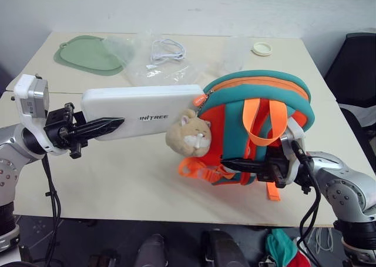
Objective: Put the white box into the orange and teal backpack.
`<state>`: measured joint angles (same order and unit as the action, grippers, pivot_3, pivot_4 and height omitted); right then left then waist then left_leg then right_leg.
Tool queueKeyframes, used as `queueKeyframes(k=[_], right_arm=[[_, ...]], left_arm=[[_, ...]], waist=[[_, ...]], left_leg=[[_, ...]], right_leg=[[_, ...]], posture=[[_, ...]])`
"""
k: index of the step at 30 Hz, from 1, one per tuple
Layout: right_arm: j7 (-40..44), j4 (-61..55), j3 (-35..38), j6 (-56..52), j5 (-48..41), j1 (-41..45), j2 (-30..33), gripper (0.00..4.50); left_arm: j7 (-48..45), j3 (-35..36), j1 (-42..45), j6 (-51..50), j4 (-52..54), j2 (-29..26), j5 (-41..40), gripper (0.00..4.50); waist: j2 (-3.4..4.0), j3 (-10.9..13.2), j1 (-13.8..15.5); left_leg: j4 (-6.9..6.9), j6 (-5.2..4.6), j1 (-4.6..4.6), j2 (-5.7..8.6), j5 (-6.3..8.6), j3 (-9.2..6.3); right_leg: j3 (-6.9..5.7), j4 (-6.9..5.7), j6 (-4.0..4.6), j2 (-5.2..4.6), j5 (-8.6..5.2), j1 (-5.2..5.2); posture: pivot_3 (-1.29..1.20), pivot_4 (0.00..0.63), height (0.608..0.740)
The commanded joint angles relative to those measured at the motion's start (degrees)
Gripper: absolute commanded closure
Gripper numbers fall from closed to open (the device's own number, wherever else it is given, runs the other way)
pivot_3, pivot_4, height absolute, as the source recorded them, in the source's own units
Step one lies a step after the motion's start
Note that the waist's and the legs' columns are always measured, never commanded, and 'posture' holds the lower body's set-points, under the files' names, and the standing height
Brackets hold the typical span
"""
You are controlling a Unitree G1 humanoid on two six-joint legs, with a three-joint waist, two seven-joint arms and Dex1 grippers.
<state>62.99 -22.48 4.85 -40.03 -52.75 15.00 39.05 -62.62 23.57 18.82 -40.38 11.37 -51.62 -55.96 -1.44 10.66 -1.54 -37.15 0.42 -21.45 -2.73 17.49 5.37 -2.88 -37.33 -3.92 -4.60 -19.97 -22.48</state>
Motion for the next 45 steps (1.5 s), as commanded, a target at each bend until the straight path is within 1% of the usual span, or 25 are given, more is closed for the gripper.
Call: queueKeyframes(k=[1,6,9,13,15,17,19,22,24,26,29,31,32,33,34,37,39,41,44,45], right_arm=[[0.14,-2.51,-0.15,0.27,-0.56,0.04,0.13,4.49],[-0.18,-2.68,-0.67,0.37,-0.54,0.12,-0.28,4.49],[-0.38,-2.73,-0.76,0.43,-0.62,0.16,-0.34,4.49],[-0.61,-3.01,-0.87,0.30,-0.76,-0.08,-0.33,4.49],[-0.74,-3.17,-0.78,0.15,-0.98,-0.23,-0.29,4.49],[-0.67,-3.23,-0.81,0.09,-1.03,-0.37,-0.14,4.49],[-0.60,-3.29,-0.81,-0.01,-1.08,-0.47,-0.02,4.49],[-0.54,-3.39,-0.79,-0.13,-1.19,-0.46,0.09,4.49],[-0.45,-3.47,-0.78,-0.20,-1.22,-0.52,0.20,4.49],[-0.45,-3.72,-0.74,-0.40,-1.31,-0.56,0.37,4.49],[-0.69,-3.98,-0.38,-0.75,-1.58,-0.63,0.54,4.49],[-0.64,-3.83,-0.12,-1.04,-1.75,-0.75,0.79,4.49],[-0.52,-3.83,-0.18,-1.17,-1.70,-0.78,1.00,4.49],[-0.56,-3.89,-0.27,-1.29,-1.67,-0.68,1.09,4.49],[-0.62,-3.99,-0.28,-1.38,-1.73,-0.59,1.10,4.49],[-0.80,-3.96,-0.03,-1.34,-1.96,-0.35,0.72,4.49],[-0.67,-3.90,-0.22,-1.22,-1.72,-0.37,0.65,4.49],[-0.68,-3.97,-0.40,-1.18,-1.58,-0.37,0.58,4.49],[-0.93,-4.18,-0.41,-1.18,-1.62,-0.38,0.43,4.49],[-1.18,-4.30,-0.32,-1.10,-1.65,-0.48,0.30,4.49]], left_arm=[[-4.31,-3.76,0.45,2.62,2.10,-1.33,3.24,3.22],[-9.99,-9.53,2.62,6.18,0.73,-1.57,7.36,3.22],[-13.08,-12.87,3.81,10.91,-1.18,-1.82,12.26,3.22],[-13.00,-17.78,9.03,15.07,-3.95,2.04,16.54,3.22],[-10.19,-20.39,12.37,15.70,-5.03,4.87,19.23,3.22],[-5.71,-22.25,16.48,12.47,-5.91,8.23,20.09,3.22],[-4.09,-24.45,19.57,11.83,-6.71,10.43,22.22,3.22],[-2.89,-28.08,23.41,10.88,-7.17,12.89,25.47,3.22],[-2.16,-30.27,25.73,7.01,-6.54,13.90,25.70,3.22],[-2.99,-32.84,27.70,2.33,-5.71,13.48,25.67,3.22],[-4.16,-34.41,29.23,-1.04,-5.58,13.03,25.25,3.22],[-0.38,-35.01,32.25,2.55,-10.17,17.55,28.46,3.22],[1.26,-35.51,34.10,5.23,-13.75,21.05,30.02,3.22],[2.07,-35.88,35.43,7.04,-16.64,23.90,31.00,3.22],[1.59,-36.54,36.15,7.59,-18.37,25.44,31.62,3.22],[-0.77,-38.78,36.62,10.04,-21.88,28.83,33.68,3.22],[-0.44,-40.34,36.93,12.12,-24.46,31.49,35.61,3.22],[2.05,-40.58,37.58,14.88,-27.29,34.63,37.85,3.22],[5.71,-41.36,38.40,19.57,-29.43,36.29,43.13,3.22],[4.92,-40.72,38.00,21.06,-29.34,36.44,42.98,3.22]], waist=[[0.00,0.00,0.01],[0.00,0.00,0.17],[0.00,0.00,0.11],[0.00,0.00,0.25],[0.00,0.00,0.66],[0.00,0.00,1.24],[-0.01,0.00,1.73],[-0.01,0.00,1.61],[-0.01,0.00,1.56],[-0.01,0.01,1.28],[-0.01,0.00,0.94],[-0.01,0.00,1.06],[0.00,0.00,1.33],[-0.01,0.00,1.66],[-0.01,0.01,2.02],[-0.01,0.01,1.78],[-0.01,0.01,1.51],[-0.01,0.00,1.61],[-0.01,0.01,1.68],[-0.01,0.01,1.69]], left_leg=[[0.00,0.00,0.00,0.00,0.00,0.00],[-0.02,0.00,0.00,0.00,0.00,0.01],[-0.03,0.00,-0.01,0.01,0.00,0.02],[-0.06,-0.01,0.00,0.01,0.00,0.03],[-0.08,-0.02,0.00,0.02,-0.01,0.02],[-0.16,-0.04,-0.04,0.03,-0.01,0.03],[-0.27,-0.06,-0.10,0.04,0.00,0.01],[-0.40,-0.13,-0.19,0.05,0.03,0.03],[-0.45,-0.14,-0.20,0.05,0.03,0.06],[-0.49,-0.13,-0.22,0.03,0.03,0.04],[-0.48,-0.10,-0.18,-0.01,0.01,0.06],[-0.46,-0.05,-0.16,-0.04,-0.01,0.04],[-0.47,-0.04,-0.16,-0.02,-0.02,0.03],[-0.54,-0.06,-0.16,0.00,-0.02,0.03],[-0.63,-0.09,-0.18,0.02,-0.02,0.01],[-0.82,-0.23,-0.37,0.04,0.05,0.01],[-0.84,-0.23,-0.50,0.03,0.06,0.03],[-0.85,-0.23,-0.52,0.02,0.05,0.02],[-0.95,-0.23,-0.53,0.03,0.05,-0.01],[-0.98,-0.23,-0.54,0.04,0.05,-0.01]], right_leg=[[0.00,0.00,0.00,0.01,0.00,0.00],[0.00,0.01,0.00,0.02,0.00,0.01],[0.00,0.02,0.00,0.02,0.00,0.01],[-0.01,-0.03,0.00,0.06,0.00,0.01],[-0.01,-0.03,-0.02,0.05,0.01,0.03],[-0.01,-0.02,-0.06,0.06,0.03,0.02],[-0.02,-0.01,-0.12,0.07,0.06,0.03],[0.00,0.01,-0.18,0.07,0.10,0.03],[0.02,0.00,-0.19,0.07,0.10,0.04],[0.02,-0.01,-0.20,0.11,0.10,0.03],[0.06,-0.06,-0.19,0.17,0.10,0.01],[0.06,-0.08,-0.17,0.21,0.09,0.01],[0.05,-0.09,-0.16,0.19,0.09,0.01],[0.05,-0.11,-0.17,0.18,0.09,0.02],[0.02,-0.12,-0.17,0.17,0.09,0.05],[0.02,-0.09,-0.25,0.16,0.14,0.00],[0.03,-0.09,-0.27,0.16,0.15,-0.11],[-0.01,-0.09,-0.27,0.17,0.15,-0.13],[-0.04,-0.11,-0.28,0.16,0.15,-0.12],[-0.03,-0.11,-0.30,0.14,0.16,-0.11]], posture=[[0.00,0.150,0.740],[0.00,0.150,0.740],[0.00,0.150,0.740],[0.00,0.150,0.740],[0.00,0.150,0.740],[0.00,0.150,0.740],[0.00,0.150,0.740],[0.00,0.150,0.740],[0.00,0.150,0.740],[0.00,0.150,0.740],[0.00,0.150,0.740],[0.00,0.150,0.740],[0.00,0.150,0.740],[0.00,0.150,0.740],[0.00,0.150,0.740],[0.00,0.150,0.740],[0.00,0.150,0.740],[0.00,0.150,0.740],[0.00,0.150,0.740],[0.00,0.150,0.740]])
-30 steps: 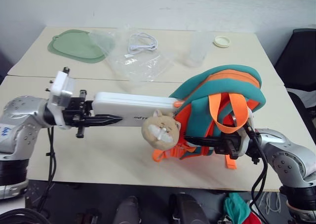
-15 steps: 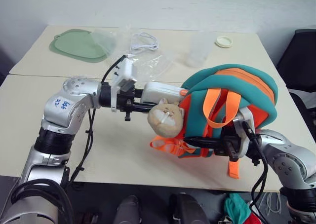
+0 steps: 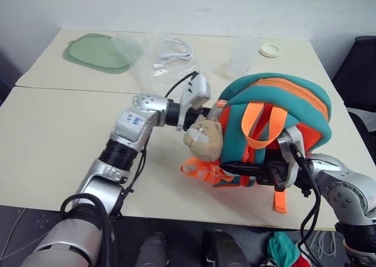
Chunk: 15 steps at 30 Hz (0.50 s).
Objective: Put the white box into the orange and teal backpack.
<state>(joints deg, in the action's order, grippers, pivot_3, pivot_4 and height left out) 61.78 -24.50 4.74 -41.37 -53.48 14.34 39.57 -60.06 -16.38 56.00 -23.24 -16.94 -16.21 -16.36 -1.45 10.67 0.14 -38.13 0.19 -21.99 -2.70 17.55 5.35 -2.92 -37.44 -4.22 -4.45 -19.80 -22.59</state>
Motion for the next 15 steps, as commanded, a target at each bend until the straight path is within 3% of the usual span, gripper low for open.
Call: queueKeyframes(k=[1,11,15], right_arm=[[-0.24,-2.43,-0.08,0.34,-0.92,-0.03,-0.31,4.49],[-2.51,-3.24,1.03,1.23,-0.94,-1.96,-0.82,4.50],[-2.63,-2.59,0.89,1.80,-0.60,-1.69,-0.98,4.50]], left_arm=[[0.97,0.93,0.00,4.25,-0.18,1.00,1.60,3.22],[-11.53,12.59,-5.08,2.36,3.95,-11.98,-7.83,0.14],[-17.47,14.78,-5.56,3.94,1.97,-19.70,-7.49,0.05]], waist=[[0.00,0.00,0.00],[0.01,0.00,-0.52],[0.01,0.00,-0.44]], left_leg=[[-0.01,-0.01,0.00,0.01,0.00,0.00],[0.02,0.08,-0.01,-0.06,-0.05,-0.04],[0.03,0.06,-0.03,-0.04,-0.04,-0.03]], right_leg=[[0.01,0.00,-0.03,-0.01,0.02,0.01],[-0.03,-0.09,0.01,0.02,0.00,-0.06],[-0.03,-0.06,0.01,0.01,0.00,-0.06]], posture=[[0.00,0.150,0.740],[0.00,0.150,0.740],[0.00,0.150,0.740]])
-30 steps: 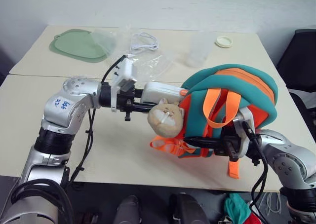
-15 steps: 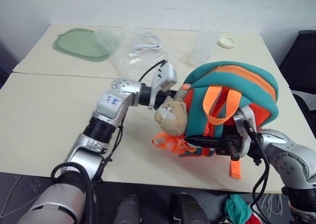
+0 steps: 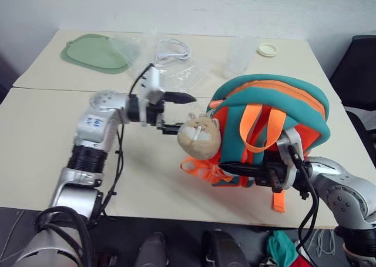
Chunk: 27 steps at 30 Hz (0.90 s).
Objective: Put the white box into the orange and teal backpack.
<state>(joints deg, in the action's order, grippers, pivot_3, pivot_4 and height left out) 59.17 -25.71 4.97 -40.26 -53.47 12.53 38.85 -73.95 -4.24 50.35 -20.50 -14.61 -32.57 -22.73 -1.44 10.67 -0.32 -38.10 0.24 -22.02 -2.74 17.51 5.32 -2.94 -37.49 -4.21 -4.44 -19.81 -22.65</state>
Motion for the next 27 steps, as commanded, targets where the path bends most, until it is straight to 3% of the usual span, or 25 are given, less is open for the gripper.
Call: queueKeyframes(k=[1,9,19,25,27], right_arm=[[0.03,-1.25,0.61,0.80,-0.55,0.15,-0.25,4.50],[0.08,-0.14,0.07,0.66,-0.34,1.55,-0.34,4.50],[0.58,0.90,-0.70,0.42,-0.20,2.74,-0.52,4.50],[0.43,0.86,-0.88,0.52,0.01,2.55,-0.71,4.50],[0.34,0.67,-0.88,0.57,0.01,2.37,-0.82,4.50]], left_arm=[[-4.13,2.93,0.09,1.32,-0.59,-4.04,-1.20,0.05],[-8.54,4.53,-5.90,-6.51,11.93,-7.32,-8.67,0.05],[6.43,2.86,-3.09,4.36,3.74,3.69,0.71,0.05],[6.78,1.24,-2.74,6.55,1.65,7.27,1.69,0.05],[7.18,1.09,-2.53,6.85,1.26,8.09,1.94,0.43]], waist=[[0.00,0.00,0.08],[0.00,0.00,0.11],[0.00,0.00,0.27],[0.00,0.00,0.27],[0.00,0.00,0.29]], left_leg=[[0.01,0.00,-0.01,0.00,0.00,0.00],[-0.01,-0.06,-0.08,0.00,0.03,-0.03],[-0.07,-0.07,-0.06,0.01,0.03,-0.02],[-0.08,-0.07,-0.06,0.02,0.03,-0.01],[-0.10,-0.07,-0.06,0.02,0.03,-0.01]], right_leg=[[-0.01,0.00,0.00,0.00,0.00,-0.01],[-0.01,0.01,0.00,-0.03,0.00,0.00],[-0.02,-0.02,-0.01,-0.02,0.00,-0.01],[-0.03,-0.02,-0.02,-0.02,0.01,-0.01],[-0.03,-0.03,-0.02,-0.03,0.01,0.00]], posture=[[0.00,0.150,0.740],[0.00,0.150,0.740],[0.00,0.150,0.740],[0.00,0.150,0.740],[0.00,0.150,0.740]])
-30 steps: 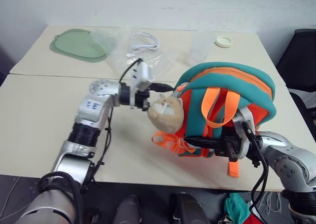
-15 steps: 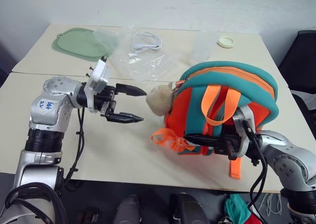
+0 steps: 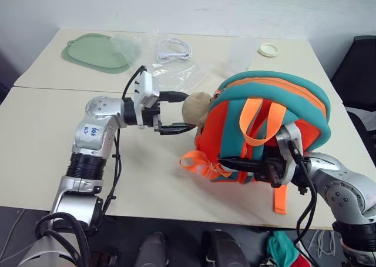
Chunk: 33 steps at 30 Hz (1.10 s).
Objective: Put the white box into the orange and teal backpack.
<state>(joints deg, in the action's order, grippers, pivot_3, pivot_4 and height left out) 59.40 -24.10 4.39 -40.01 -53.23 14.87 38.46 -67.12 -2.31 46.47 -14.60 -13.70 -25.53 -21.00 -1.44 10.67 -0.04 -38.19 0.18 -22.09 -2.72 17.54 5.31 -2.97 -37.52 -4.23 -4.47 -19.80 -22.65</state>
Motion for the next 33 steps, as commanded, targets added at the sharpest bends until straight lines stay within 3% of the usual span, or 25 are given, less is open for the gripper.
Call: queueKeyframes(k=[1,10,14,19,22,28,33], right_arm=[[0.07,-1.04,-0.26,0.36,-0.22,-0.11,-0.50,4.50],[-0.19,-1.77,0.08,1.61,0.30,-1.85,-1.15,4.50],[-0.41,-2.11,0.14,2.29,0.37,-2.58,-1.27,4.50],[-1.53,-2.87,0.61,2.93,0.17,-3.52,-1.43,4.50],[-2.87,-3.32,1.40,2.96,-0.58,-4.10,-1.83,4.50],[-4.87,-3.68,2.47,2.88,-1.60,-4.68,-2.44,4.50],[-6.80,-3.79,3.24,3.64,-1.84,-4.90,-3.72,4.50]], left_arm=[[0.24,-1.09,1.38,0.87,0.27,1.26,0.33,0.61],[4.64,-3.36,1.61,8.63,-3.36,2.36,7.65,3.40],[5.34,-2.79,0.72,8.03,-2.14,2.45,6.98,4.38],[3.70,3.58,1.04,2.57,-2.24,-3.18,1.76,4.49],[3.91,5.69,2.31,1.53,-7.31,-8.82,2.94,4.49],[-1.28,-0.85,0.77,4.83,-12.06,-14.28,9.23,4.49],[-0.35,-6.34,-2.52,8.00,-10.90,-11.39,13.46,4.49]], waist=[[0.00,0.00,0.00],[0.00,0.00,0.11],[0.00,0.00,0.13],[0.00,0.00,-0.29],[0.00,0.00,-0.75],[0.00,0.00,-0.39],[0.00,0.00,-0.05]], left_leg=[[-0.01,0.00,0.00,0.00,0.00,0.00],[-0.01,0.00,0.00,0.02,0.00,0.00],[-0.02,0.00,0.00,0.02,0.00,0.00],[-0.02,0.00,0.01,0.00,0.00,-0.01],[0.01,0.02,0.04,-0.05,-0.01,0.01],[0.00,0.01,0.07,0.00,-0.01,0.02],[0.01,-0.01,0.01,0.00,0.00,0.02]], right_leg=[[0.00,0.00,0.00,0.00,0.00,0.00],[0.00,0.00,-0.02,0.00,0.01,0.01],[0.00,0.00,-0.03,-0.01,0.02,0.02],[0.00,-0.01,-0.03,0.00,0.02,0.01],[0.02,-0.06,-0.02,0.04,0.01,-0.01],[0.00,-0.09,-0.01,0.00,0.00,0.01],[0.01,-0.10,-0.01,0.00,0.00,0.00]], posture=[[0.00,0.150,0.740],[0.00,0.150,0.740],[0.00,0.150,0.740],[0.00,0.150,0.740],[0.00,0.150,0.740],[0.00,0.150,0.740],[0.00,0.150,0.740]])
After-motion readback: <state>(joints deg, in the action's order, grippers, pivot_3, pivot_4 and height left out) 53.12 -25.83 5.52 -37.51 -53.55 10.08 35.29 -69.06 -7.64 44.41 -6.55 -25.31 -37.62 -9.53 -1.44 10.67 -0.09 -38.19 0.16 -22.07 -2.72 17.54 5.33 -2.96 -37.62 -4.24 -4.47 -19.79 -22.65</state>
